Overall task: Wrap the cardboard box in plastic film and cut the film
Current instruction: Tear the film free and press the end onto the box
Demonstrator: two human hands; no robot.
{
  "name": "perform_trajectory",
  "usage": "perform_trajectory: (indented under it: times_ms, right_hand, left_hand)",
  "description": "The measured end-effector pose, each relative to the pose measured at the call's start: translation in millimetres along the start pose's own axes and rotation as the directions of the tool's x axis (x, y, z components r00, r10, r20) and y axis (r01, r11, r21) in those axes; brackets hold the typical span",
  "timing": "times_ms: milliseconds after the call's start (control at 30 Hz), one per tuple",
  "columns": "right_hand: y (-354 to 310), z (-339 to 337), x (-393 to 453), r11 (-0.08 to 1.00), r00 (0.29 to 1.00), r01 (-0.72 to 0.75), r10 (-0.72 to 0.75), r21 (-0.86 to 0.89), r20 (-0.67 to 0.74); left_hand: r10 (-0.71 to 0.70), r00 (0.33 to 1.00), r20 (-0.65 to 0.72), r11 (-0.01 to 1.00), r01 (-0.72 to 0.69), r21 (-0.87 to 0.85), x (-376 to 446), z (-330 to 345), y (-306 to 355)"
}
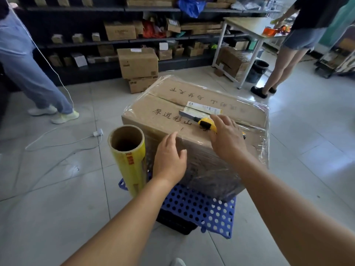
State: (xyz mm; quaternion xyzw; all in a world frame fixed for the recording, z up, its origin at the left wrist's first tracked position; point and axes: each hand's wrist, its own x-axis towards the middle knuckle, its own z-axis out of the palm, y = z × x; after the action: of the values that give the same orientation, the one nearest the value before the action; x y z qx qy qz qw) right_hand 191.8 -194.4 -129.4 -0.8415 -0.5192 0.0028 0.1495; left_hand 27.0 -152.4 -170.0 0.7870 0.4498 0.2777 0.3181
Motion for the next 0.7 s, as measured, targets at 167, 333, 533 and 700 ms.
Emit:
perform_trajectory:
  times_ms: [167, 333, 533, 700]
  right_hand:
    - [-11.3, 8.7, -48.9, 0.999, 0.999, 0.028, -0.029, -0.014, -0.043]
    - [-4.0, 29.3, -92.7, 0.998, 1.0, 0.005, -0.006, -0.056, -0.008]
    - [11.7, 68.8, -120.5, 0.986, 0.995, 0.099, -0.101, -0.133, -0.01]
    - [33.3, 101.5, -126.5, 0.968, 0.987, 0.158, -0.161, -0.194, 0.001]
  left_hand:
    - [-0.023, 0.998, 0.06, 0.999, 0.026, -0.047, -32.7, 8.0, -16.1]
    - [-0.125, 0.966, 0.226, 0.987, 0.145, -0.074, -55.0, 28.2, -39.2]
    - [-0.211, 0.924, 0.318, 0.972, 0.232, -0.029, -62.1, 66.9, -69.2]
    - [-0.211, 0.941, 0.264, 0.971, 0.232, -0.051, -53.8, 112.5, -86.9]
